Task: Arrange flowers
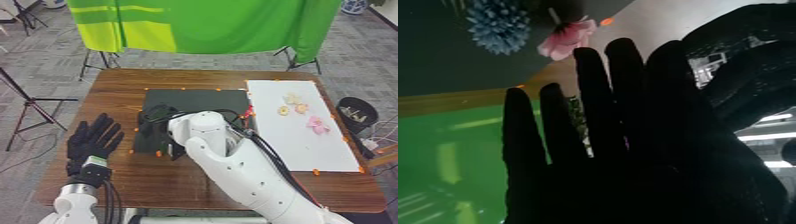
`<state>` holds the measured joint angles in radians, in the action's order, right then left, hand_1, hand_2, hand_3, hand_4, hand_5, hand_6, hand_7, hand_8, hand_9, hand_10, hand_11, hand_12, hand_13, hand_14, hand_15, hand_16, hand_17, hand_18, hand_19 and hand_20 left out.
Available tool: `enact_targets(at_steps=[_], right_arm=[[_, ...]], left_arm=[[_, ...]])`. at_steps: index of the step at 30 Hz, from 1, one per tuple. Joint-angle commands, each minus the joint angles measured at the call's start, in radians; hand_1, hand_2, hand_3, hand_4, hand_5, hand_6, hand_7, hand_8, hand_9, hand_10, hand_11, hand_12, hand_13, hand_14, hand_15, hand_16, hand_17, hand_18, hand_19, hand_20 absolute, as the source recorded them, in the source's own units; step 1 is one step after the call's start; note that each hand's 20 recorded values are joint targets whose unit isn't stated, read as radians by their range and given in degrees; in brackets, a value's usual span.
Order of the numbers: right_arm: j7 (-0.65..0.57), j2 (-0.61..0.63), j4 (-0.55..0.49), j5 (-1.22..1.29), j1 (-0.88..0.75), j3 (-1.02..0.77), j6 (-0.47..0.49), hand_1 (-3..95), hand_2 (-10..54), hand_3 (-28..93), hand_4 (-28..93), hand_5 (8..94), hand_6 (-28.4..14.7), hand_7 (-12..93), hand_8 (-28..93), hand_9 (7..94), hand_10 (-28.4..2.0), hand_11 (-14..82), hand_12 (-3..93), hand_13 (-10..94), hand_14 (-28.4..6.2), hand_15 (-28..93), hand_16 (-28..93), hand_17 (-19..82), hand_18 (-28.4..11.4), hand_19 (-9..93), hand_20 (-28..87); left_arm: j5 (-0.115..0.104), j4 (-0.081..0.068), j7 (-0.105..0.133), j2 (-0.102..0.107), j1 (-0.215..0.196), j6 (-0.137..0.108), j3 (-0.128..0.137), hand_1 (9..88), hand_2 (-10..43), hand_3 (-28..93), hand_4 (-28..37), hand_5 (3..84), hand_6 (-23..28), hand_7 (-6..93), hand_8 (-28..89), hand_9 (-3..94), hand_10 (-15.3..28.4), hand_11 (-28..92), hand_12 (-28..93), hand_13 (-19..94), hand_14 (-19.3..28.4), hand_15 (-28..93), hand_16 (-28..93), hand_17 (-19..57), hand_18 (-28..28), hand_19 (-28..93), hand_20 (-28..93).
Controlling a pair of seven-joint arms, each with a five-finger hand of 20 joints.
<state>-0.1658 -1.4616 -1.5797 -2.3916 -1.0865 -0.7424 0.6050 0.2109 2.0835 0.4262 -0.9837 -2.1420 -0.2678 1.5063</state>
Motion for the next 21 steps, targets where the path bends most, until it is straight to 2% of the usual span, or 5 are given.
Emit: enact_targets(at_steps=[1, 8, 11, 14, 21], right_arm=[[0.033, 0.01, -0.022, 0.009, 0.002, -0.001, -0.005, 24.4, 25.9, 93, -13, 58.2, 0.0, 17, -13, 62.6, -11.1, 12.6, 14.6, 34, -9.2, 9, 21, -3, -16.0, 29, 11], [0.042, 0.031, -0.03, 0.053, -0.003, -0.014, -0.101, 26.5, 24.6, 93, -14, 59.4, 0.8, 19, -14, 65.5, -11.1, 15.0, 16.3, 47, -8.9, 18, 21, 1, -17.0, 30, 12], [0.04, 0.034, -0.024, 0.042, -0.001, -0.011, -0.143, 26.0, 24.1, 93, -14, 55.0, 0.3, 20, -14, 59.8, -11.5, 13.3, 15.4, 46, -9.2, 17, 21, 1, -17.2, 30, 12], [0.014, 0.033, -0.016, 0.029, 0.003, 0.003, -0.179, 25.0, 22.3, 93, -15, 49.6, 0.0, 20, -14, 52.7, -12.0, 11.6, 15.0, 39, -11.6, 15, 22, 1, -17.6, 31, 13], [0.046, -0.023, 0.041, -0.089, 0.026, -0.012, 0.018, 23.4, 21.5, 93, -16, 46.1, -2.9, 14, -13, 46.0, -11.0, 6.4, 12.0, 27, -13.0, 6, 22, -1, -17.3, 29, 12]], left_arm=[[-0.009, 0.0, 0.0, -0.011, -0.015, -0.007, 0.008, 27.3, 15.9, 71, -28.3, 45.6, 10.1, 14.7, -8, 35.0, 15.7, 28, 13, 26, 17.2, 47, -6, -6.6, 16.6, 42, 17], [-0.01, -0.002, 0.007, -0.012, -0.017, -0.003, 0.007, 27.3, 15.9, 71, -28.3, 45.6, 10.1, 14.7, -8, 35.1, 15.7, 28, 14, 26, 17.2, 47, -6, -6.6, 16.6, 42, 17], [-0.009, -0.002, 0.004, -0.013, -0.013, -0.001, 0.003, 27.3, 15.9, 71, -28.3, 45.6, 10.1, 14.7, -8, 35.1, 15.6, 28, 14, 26, 17.3, 47, -6, -6.6, 16.6, 42, 17], [-0.009, -0.002, 0.002, -0.012, -0.01, -0.001, -0.002, 27.3, 15.8, 71, -28.3, 45.6, 10.1, 14.7, -8, 35.1, 15.6, 28, 13, 26, 17.2, 47, -6, -6.6, 16.6, 42, 17], [-0.012, -0.002, 0.011, -0.003, -0.005, -0.003, -0.01, 27.3, 15.9, 71, -28.3, 45.5, 10.2, 14.8, -8, 35.1, 15.6, 28, 14, 26, 17.3, 47, -6, -6.6, 16.6, 42, 17]])
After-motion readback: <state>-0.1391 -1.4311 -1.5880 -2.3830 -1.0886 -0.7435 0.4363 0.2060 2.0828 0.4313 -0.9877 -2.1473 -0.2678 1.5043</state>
